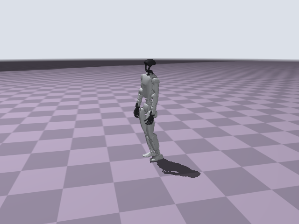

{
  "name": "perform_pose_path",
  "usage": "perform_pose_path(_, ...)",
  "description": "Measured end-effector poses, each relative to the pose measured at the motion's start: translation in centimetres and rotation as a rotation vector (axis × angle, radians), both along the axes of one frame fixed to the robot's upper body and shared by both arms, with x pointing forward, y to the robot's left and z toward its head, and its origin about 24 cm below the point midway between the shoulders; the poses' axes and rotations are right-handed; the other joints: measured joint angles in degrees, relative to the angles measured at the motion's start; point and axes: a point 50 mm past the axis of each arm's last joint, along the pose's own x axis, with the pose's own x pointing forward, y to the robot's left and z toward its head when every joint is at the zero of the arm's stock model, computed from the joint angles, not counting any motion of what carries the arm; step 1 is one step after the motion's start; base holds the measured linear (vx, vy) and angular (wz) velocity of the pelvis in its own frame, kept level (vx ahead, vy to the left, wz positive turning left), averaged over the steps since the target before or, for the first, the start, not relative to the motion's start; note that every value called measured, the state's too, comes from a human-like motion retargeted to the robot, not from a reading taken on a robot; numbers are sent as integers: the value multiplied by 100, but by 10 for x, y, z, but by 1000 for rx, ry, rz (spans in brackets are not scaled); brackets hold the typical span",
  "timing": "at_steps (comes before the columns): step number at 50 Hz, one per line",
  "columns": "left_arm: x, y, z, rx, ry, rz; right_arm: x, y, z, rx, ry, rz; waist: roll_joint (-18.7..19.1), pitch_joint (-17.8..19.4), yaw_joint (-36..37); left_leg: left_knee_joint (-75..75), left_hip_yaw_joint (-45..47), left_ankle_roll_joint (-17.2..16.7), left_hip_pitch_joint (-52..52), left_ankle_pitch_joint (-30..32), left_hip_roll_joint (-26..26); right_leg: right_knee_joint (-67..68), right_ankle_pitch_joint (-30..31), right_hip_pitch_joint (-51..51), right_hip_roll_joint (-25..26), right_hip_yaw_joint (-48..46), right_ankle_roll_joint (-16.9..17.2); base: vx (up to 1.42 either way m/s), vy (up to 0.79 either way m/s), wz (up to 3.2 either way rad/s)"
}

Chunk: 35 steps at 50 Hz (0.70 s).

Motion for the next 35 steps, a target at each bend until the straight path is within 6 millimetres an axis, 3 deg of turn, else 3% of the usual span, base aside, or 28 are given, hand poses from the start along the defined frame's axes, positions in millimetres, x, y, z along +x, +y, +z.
perform_pose_path(10, 34, 6, 9, 48, -105, -41, 19, -3, 5, -31, -72, 115, 29, 243, 565, 932, -543, -124, -737, -424, 53, 756, -523, -283, -48, -857, -200, 3, 7, 102)
perform_pose_path(17, 34, 9, 9, 86, -110, -31, 49, -24, 17, -113, -186, 89, 97, 248, 865, 1421, -885, -100, -1194, -760, -16, 1865, -1218, -686, -309, -1580, -345, 9, 11, 117)
perform_pose_path(20, 28, 6, 7, 83, -92, -21, 63, -31, 24, -130, -248, 42, 121, 314, 867, 1444, -1094, -48, -1123, -827, -197, 3044, -1589, -987, -670, -1700, -537, 12, 12, 101)
perform_pose_path(23, 20, -1, 4, 64, -66, -16, 75, -34, 30, -120, -308, -12, 87, 543, 695, 1344, -1320, 10, -811, -810, -589, 5044, -2195, -1634, -1193, -1298, -983, 13, 14, 115)
perform_pose_path(26, 18, -7, 2, 40, -48, -5, 85, -37, 37, -101, -358, -61, -301, 785, 357, 693, -1551, 126, -327, -521, -1350, 6908, -2399, -2661, -1847, -465, -1111, 18, 14, 118)
perform_pose_path(28, 18, -6, 2, 39, -41, 6, 85, -34, 37, -84, -365, -79, -581, 786, 62, -284, -1852, 188, 156, -28, -1725, 7408, -2316, -3342, -2044, 33, -1016, 24, 13, 120)
perform_pose_path(30, 17, -5, 2, 43, -37, 8, 76, -32, 34, -76, -345, -95, -645, 840, -164, -588, -2086, 223, 475, 86, -1842, 7355, -2197, -3723, -1923, 276, -879, 30, 10, 100)
perform_pose_path(35, 27, -1, 5, 68, -75, -5, 42, -34, 19, -91, -225, -109, -262, 869, -538, -1435, -2506, 235, 1280, 224, -1374, 5494, -1521, -4228, -934, 378, -337, 38, 5, 57)
